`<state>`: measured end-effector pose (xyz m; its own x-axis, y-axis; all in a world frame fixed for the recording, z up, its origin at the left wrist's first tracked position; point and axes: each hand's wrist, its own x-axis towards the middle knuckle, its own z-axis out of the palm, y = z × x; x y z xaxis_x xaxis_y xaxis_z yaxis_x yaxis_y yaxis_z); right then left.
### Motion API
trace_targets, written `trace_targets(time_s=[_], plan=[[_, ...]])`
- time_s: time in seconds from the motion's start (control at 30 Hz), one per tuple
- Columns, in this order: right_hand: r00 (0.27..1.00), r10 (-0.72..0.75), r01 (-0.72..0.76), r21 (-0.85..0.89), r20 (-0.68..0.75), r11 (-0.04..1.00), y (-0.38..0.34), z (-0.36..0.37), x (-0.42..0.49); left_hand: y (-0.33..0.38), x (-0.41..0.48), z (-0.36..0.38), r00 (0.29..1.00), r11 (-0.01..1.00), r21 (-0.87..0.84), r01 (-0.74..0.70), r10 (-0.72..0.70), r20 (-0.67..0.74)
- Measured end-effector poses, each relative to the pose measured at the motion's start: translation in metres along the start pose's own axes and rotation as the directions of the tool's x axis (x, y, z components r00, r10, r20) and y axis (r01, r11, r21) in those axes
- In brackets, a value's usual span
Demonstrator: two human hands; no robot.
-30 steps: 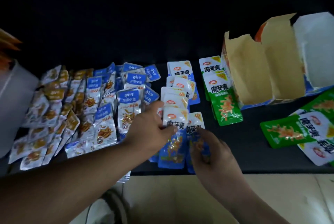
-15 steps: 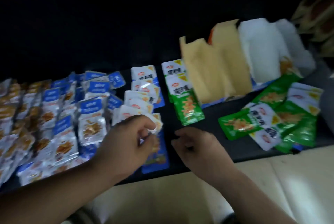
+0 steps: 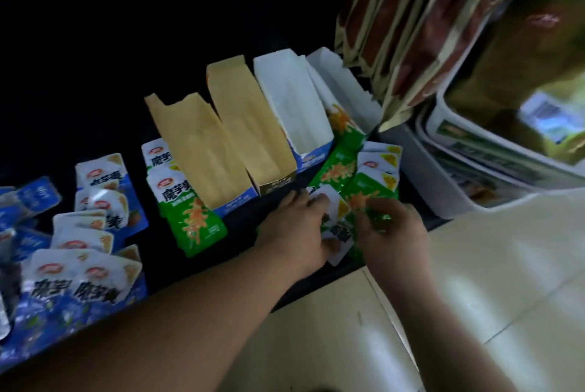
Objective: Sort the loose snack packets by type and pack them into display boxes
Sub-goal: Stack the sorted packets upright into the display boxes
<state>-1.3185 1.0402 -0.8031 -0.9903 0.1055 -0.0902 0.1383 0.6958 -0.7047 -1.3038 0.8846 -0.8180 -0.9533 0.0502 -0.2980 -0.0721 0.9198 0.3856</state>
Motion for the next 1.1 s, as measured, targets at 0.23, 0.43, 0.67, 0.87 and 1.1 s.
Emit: trace_targets(time_s=[0.23,0.43,0.67,0.87,1.1], plan=[[0.986,0.161,-0.152,0.165,-0.042,0.974,0.016,0.008,0.005,-0.009,-0.023,0.024,0.990,0.999,0.042,0.020,-0.014,-0.141],[0.974,0.225,-0.218,0.213,-0.010,0.953,0.015,0.013,0.007,-0.039,-0.046,0.009,0.971,0.984,0.058,0.170,-0.157,-0.181],[0.970,0.238,-0.220,0.239,-0.052,0.946,0.013,0.016,0.001,-0.050,-0.055,0.002,0.958,0.932,-0.285,0.226,-0.266,-0.110],[0.993,0.118,-0.115,-0.133,0.019,0.984,0.008,0.020,-0.002,-0.048,-0.077,-0.032,0.929,0.643,-0.691,0.330,-0.351,0.117],[0.996,0.087,-0.087,0.039,-0.002,0.995,0.003,0.021,-0.002,-0.043,-0.111,-0.055,0.927,0.523,-0.800,0.294,-0.361,0.105]])
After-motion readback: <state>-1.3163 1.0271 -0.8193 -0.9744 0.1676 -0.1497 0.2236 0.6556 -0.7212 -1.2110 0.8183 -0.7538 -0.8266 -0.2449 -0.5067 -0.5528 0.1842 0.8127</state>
